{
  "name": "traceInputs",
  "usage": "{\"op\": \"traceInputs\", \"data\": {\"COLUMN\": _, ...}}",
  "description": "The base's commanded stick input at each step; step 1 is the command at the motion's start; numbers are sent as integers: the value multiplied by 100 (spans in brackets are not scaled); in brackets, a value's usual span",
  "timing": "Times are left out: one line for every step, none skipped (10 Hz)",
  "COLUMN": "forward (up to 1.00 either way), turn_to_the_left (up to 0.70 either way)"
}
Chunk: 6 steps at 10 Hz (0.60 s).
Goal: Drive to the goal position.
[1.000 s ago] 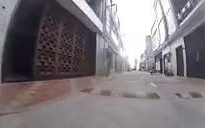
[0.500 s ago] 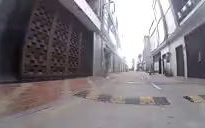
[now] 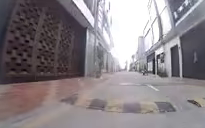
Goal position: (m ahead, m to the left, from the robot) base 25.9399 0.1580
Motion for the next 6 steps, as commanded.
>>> {"op": "traceInputs", "data": {"forward": 85, "turn_to_the_left": 0}}
{"op": "traceInputs", "data": {"forward": 85, "turn_to_the_left": -21}}
{"op": "traceInputs", "data": {"forward": 73, "turn_to_the_left": -32}}
{"op": "traceInputs", "data": {"forward": 70, "turn_to_the_left": -35}}
{"op": "traceInputs", "data": {"forward": 70, "turn_to_the_left": -35}}
{"op": "traceInputs", "data": {"forward": 70, "turn_to_the_left": -35}}
